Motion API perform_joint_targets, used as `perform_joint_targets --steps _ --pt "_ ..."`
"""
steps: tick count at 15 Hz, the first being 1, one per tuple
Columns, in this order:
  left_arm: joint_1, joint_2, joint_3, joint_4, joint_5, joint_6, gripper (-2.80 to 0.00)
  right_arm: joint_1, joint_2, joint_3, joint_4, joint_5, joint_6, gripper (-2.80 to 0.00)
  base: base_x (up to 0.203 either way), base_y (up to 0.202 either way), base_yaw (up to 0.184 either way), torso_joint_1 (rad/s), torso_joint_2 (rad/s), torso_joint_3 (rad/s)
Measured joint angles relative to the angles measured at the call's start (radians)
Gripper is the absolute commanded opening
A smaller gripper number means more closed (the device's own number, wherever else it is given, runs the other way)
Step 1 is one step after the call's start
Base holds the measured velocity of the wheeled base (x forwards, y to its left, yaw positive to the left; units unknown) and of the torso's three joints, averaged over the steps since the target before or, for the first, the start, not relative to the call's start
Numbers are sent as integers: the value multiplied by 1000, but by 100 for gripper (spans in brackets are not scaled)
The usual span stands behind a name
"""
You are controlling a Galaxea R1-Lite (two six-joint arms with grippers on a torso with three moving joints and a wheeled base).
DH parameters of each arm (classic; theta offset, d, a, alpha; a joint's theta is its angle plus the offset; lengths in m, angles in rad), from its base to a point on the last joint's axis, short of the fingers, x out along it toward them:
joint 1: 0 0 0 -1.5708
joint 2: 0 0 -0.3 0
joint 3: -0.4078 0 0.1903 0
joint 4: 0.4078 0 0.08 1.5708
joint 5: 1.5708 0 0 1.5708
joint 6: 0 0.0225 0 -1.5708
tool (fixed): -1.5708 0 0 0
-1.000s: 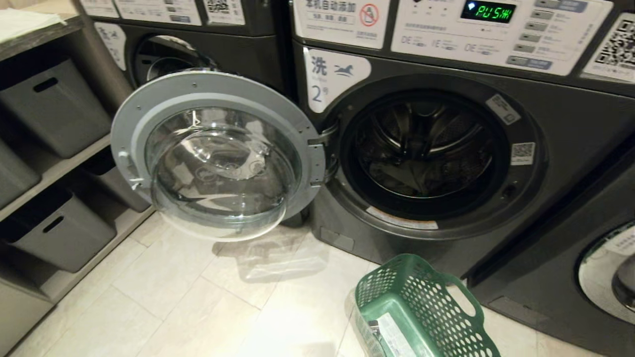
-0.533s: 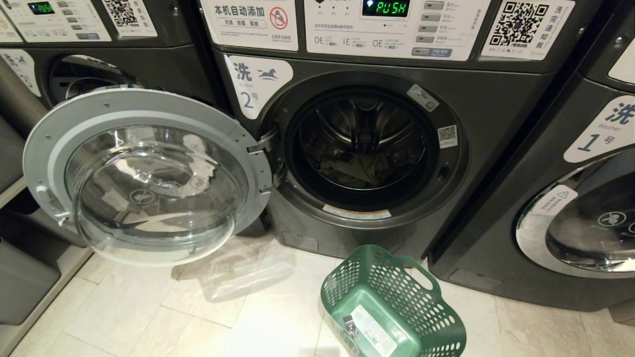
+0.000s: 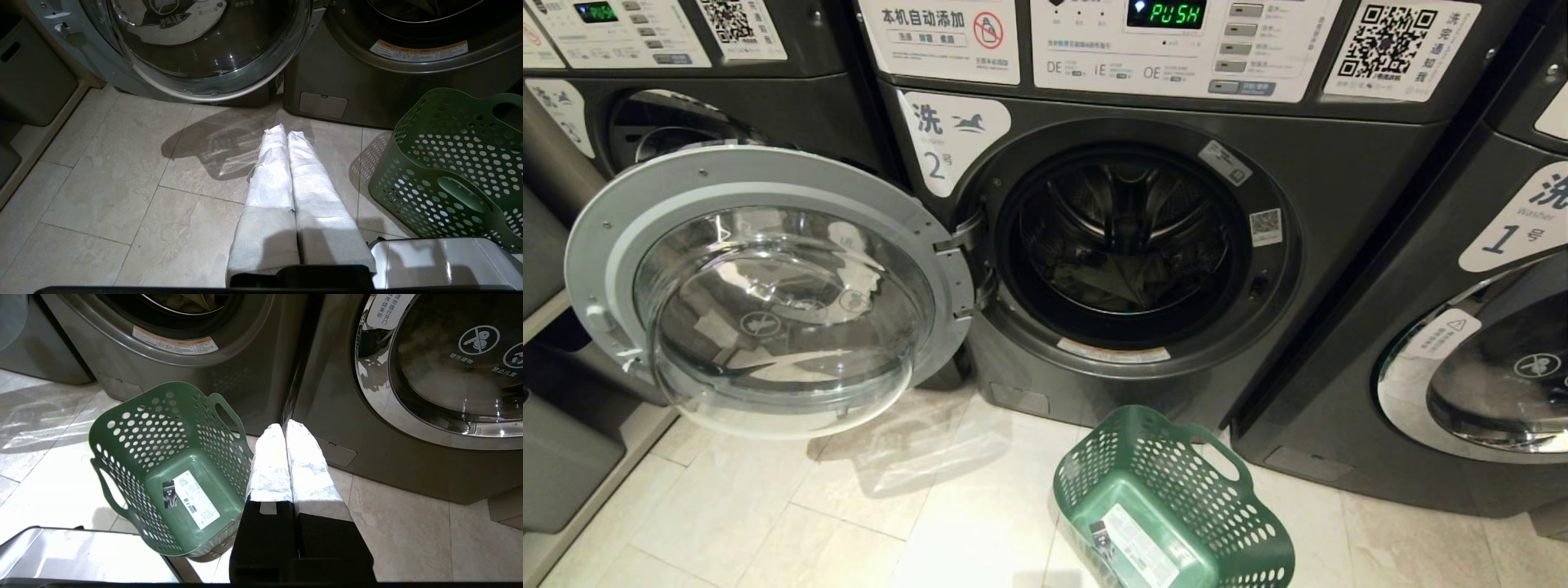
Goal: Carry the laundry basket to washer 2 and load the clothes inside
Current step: Close the washing machine door with the left hand
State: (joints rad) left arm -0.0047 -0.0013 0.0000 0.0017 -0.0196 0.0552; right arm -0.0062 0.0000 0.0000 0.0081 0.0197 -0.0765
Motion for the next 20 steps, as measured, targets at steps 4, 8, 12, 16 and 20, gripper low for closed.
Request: perform_joint_targets --steps 4,8,12,16,20 --pt "0 1 0 0 -3 2 -280 0 0 0 0 -2 5 -280 0 0 0 0 0 0" --pt "0 1 0 0 -4 2 -280 0 0 0 -1 -3 17 -280 0 0 0 0 0 0" --pt "0 1 0 0 -5 3 -280 0 0 0 -2 -3 17 -280 0 0 0 0 0 0" --pt "0 1 0 0 -4 4 -280 0 0 0 -2 -2 17 -280 0 0 0 0 0 0" --pt "0 8 -98 16 -1 29 -280 0 0 0 -2 -2 17 -280 0 0 0 0 0 0"
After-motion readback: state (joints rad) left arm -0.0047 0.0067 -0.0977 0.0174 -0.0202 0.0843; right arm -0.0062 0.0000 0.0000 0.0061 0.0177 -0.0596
